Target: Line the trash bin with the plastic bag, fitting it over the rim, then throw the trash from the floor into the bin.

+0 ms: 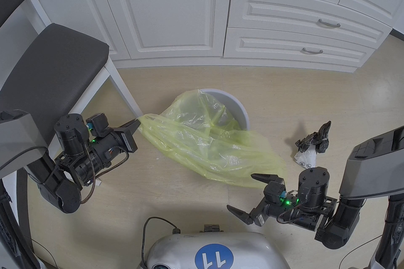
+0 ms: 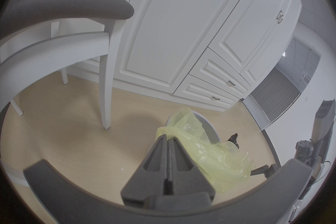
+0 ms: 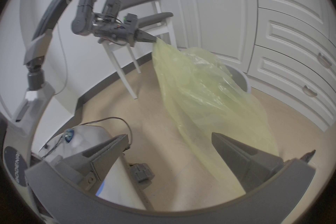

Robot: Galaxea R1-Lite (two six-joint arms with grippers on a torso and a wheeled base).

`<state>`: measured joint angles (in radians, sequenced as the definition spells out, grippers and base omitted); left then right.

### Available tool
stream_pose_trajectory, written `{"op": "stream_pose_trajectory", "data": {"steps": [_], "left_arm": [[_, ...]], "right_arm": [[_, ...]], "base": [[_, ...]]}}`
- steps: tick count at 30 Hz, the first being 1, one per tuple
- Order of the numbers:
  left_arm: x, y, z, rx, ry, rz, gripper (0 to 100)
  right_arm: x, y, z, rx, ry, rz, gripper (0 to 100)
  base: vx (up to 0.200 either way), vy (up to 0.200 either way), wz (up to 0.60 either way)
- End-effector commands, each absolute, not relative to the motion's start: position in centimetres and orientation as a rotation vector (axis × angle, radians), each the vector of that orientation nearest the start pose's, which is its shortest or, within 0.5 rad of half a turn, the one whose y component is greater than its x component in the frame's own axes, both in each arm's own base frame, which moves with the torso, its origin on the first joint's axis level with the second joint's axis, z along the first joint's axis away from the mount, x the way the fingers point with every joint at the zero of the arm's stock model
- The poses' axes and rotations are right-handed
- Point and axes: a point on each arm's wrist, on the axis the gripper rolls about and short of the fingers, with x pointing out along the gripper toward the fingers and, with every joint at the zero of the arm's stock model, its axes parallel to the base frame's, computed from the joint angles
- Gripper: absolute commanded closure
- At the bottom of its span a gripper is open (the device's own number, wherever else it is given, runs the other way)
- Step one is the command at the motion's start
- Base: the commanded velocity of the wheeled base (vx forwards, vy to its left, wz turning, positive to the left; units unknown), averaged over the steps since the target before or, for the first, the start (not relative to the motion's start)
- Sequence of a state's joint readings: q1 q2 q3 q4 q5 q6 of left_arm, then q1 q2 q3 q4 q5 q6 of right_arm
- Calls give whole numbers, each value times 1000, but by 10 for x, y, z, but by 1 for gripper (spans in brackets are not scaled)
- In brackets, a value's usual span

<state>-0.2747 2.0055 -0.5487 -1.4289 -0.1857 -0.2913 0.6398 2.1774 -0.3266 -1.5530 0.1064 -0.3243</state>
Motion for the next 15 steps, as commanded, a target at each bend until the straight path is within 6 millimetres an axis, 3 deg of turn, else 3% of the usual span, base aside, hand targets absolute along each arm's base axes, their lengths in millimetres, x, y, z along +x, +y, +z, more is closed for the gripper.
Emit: {"op": "stream_pose_trajectory", "data": {"steps": [1,4,9,14,15], "left_arm": [[308,-91,108,-286,82,-455,100],[307,-91,109,-287,83,-455,100],[303,-93,107,-283,96,-462,100],[299,-92,111,-284,82,-466,100],[298,-92,110,-285,87,-466,100]], "right_arm": [[245,187,22,-359,159,725,0],[248,186,37,-304,123,689,0],[262,189,44,-247,85,637,0],[268,192,30,-233,125,615,0],[269,193,28,-233,129,616,100]], "base": [[0,0,0],[0,0,0],[0,0,0],[0,0,0],[0,0,0]]}}
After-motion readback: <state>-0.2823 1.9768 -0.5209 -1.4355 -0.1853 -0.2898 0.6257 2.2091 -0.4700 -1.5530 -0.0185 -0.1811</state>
